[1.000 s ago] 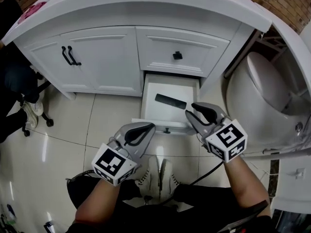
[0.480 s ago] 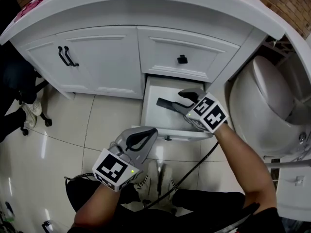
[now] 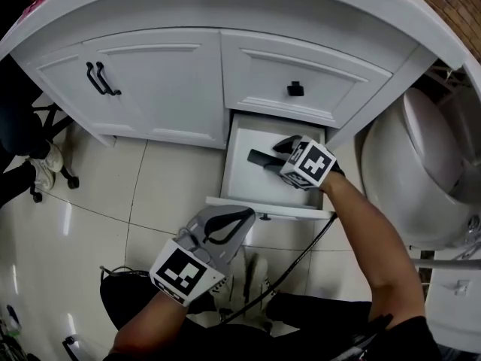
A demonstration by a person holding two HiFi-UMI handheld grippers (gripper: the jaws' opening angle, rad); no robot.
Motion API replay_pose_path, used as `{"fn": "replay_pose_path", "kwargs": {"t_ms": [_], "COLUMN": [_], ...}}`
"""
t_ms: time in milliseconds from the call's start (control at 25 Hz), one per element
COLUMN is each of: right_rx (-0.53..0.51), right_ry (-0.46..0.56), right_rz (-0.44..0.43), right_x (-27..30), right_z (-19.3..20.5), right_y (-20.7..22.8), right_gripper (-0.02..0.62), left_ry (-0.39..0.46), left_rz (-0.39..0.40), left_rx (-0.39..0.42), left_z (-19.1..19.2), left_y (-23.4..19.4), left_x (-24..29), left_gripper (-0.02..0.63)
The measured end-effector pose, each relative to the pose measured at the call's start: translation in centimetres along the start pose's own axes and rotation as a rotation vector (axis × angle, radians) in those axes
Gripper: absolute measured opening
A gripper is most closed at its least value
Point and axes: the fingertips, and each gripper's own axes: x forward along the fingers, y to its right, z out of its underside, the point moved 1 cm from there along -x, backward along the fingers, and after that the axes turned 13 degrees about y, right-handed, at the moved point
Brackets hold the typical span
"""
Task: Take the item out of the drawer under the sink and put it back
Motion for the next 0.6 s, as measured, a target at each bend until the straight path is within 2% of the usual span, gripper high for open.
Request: {"fn": "replay_pose_path", "kwargs": {"t_ms": [280, 600], "right_rx": [-0.005, 0.062], "right_ry": [-0.077, -0.084], "right_rz": [-0.057, -0.062], "right_x": [1.7, 1.8], "right_z": [1.6, 1.9], "right_y": [-1.0, -0.9], "right_gripper": [0.204, 0.194], "left_ry": [0.009, 0.001], "left_rz": [-0.008, 0.007], "left_rx": [-0.023, -0.026], "left_z": [0.3, 0.4], "left_y": [-0.4, -0.1], "left_x": [-0.1, -0.2], "left_gripper": [0.006, 0.006]}}
